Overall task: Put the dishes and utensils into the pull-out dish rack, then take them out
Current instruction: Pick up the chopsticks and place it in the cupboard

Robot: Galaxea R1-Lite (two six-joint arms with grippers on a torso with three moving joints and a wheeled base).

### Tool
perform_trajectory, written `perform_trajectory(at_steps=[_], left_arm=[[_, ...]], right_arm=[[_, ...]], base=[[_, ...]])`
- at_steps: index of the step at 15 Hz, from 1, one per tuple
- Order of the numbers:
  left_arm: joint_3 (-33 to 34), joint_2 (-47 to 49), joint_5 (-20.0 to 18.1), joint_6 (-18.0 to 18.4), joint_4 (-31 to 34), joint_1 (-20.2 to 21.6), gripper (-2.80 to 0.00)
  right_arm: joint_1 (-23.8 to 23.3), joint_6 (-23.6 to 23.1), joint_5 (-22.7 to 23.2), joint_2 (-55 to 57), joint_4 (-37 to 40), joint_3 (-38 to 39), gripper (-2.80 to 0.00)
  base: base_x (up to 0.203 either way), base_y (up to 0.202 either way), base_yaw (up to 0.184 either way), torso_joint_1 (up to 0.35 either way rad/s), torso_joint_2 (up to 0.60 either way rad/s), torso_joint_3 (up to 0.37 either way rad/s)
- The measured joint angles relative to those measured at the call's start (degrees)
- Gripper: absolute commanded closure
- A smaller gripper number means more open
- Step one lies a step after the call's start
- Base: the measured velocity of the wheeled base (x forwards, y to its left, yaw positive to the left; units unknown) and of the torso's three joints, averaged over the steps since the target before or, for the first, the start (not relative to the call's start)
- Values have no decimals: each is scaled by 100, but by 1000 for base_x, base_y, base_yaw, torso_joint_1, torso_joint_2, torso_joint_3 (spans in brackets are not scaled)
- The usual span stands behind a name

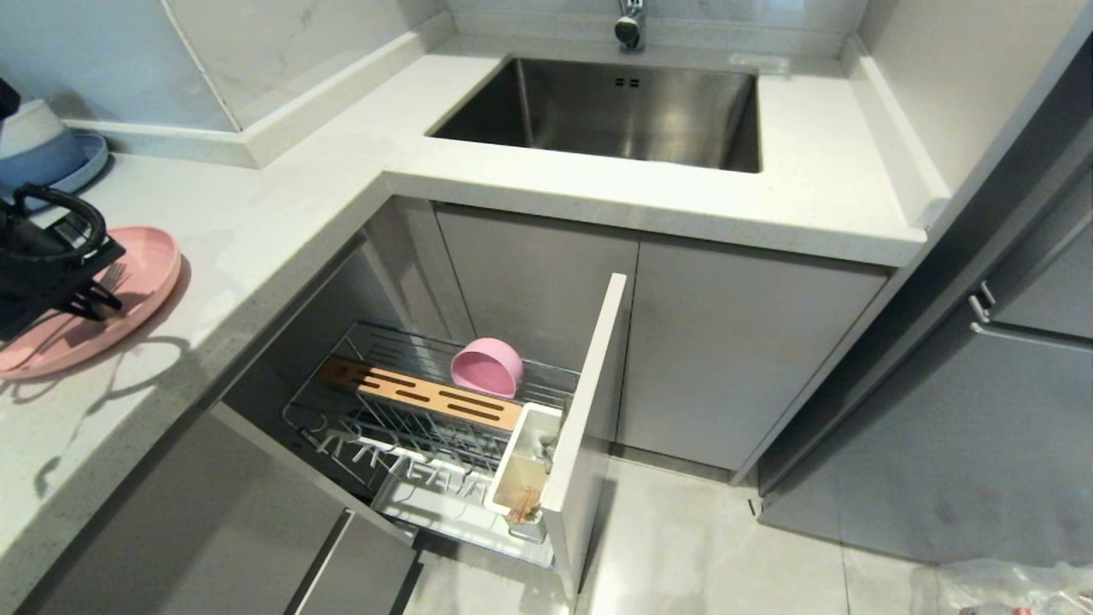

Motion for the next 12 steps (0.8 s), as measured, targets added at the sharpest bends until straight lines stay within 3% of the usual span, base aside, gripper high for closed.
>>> perform_trajectory(at_steps=[8, 12], left_arm=[[-6, -403, 7, 4, -10, 6, 0], [-20, -1344, -208, 43, -802, -301, 0]], right_arm=[[0, 0, 1, 0, 2, 0, 0], [0, 2, 2, 0, 2, 0, 0]], base=[[0, 0, 0, 0, 0, 0], [0, 0, 0, 0, 0, 0]])
